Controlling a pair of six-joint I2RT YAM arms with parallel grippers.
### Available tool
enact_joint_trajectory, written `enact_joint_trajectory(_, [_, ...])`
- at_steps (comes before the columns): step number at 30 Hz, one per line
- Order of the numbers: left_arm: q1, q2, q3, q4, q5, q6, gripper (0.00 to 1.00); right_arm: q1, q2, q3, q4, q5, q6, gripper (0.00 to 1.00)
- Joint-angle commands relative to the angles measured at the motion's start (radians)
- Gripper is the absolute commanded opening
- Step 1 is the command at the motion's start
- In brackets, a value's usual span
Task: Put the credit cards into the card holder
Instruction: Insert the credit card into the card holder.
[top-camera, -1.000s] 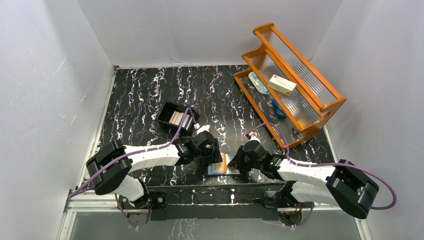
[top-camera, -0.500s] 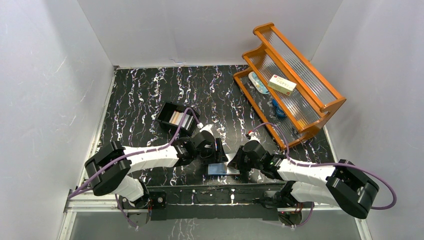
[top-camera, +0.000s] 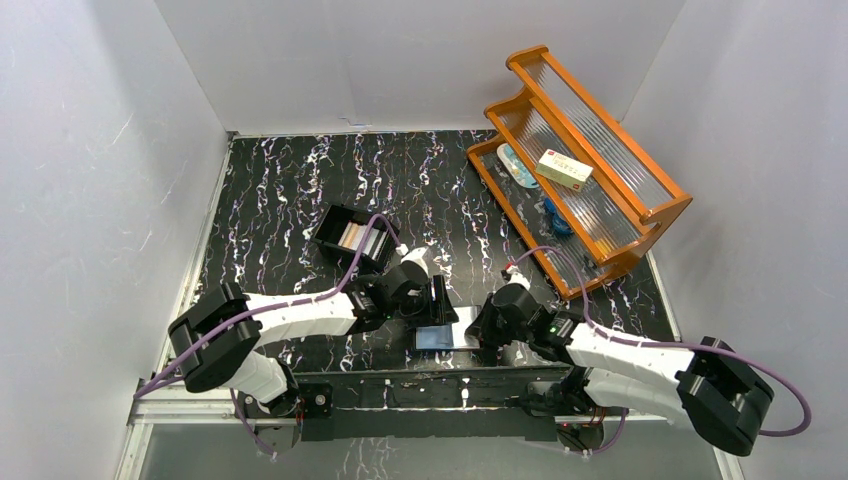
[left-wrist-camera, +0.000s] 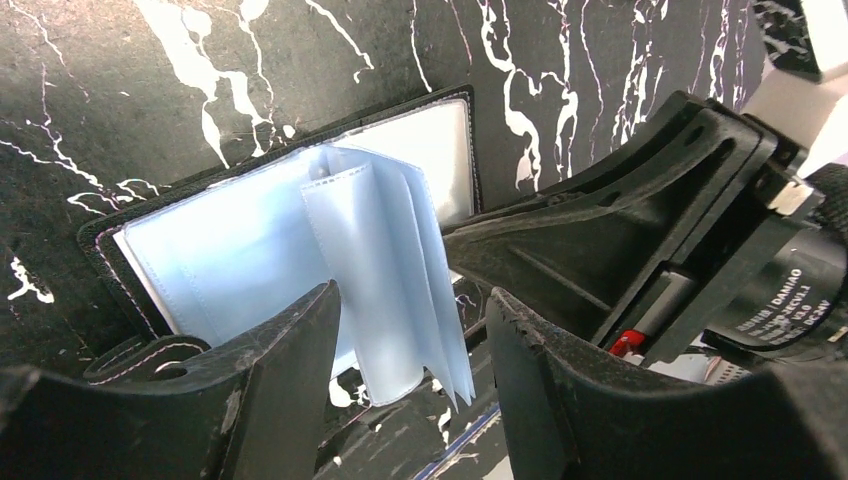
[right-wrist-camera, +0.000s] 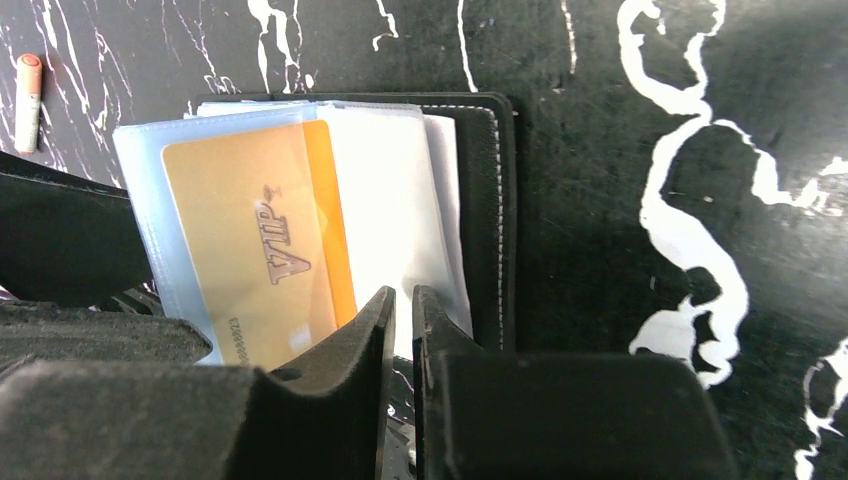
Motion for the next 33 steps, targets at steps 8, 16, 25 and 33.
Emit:
enact_joint_trajectory(8, [-0.006,0.008,-0.017,0.040,-0.008,0.041,0.50,0.000,-0.046,0.008,-0.093,0.057,-0.012,0.20])
enact_joint_trajectory(16, [-0.008,-0.020,-0.038,0.099,-0.001,0.049,0.47,0.000,-0.074,0.015,-0.078,0.057,-0.022,0.20])
enact_joint_trajectory(25, [-0.008,-0.012,-0.038,0.103,0.004,0.050,0.31,-0.001,-0.048,0.009,-0.052,0.035,-0.020,0.20])
enact_joint_trajectory(33, [-0.009,-0.037,-0.049,0.111,-0.004,0.052,0.31,0.000,-0.037,0.004,-0.040,0.030,-0.020,0.20])
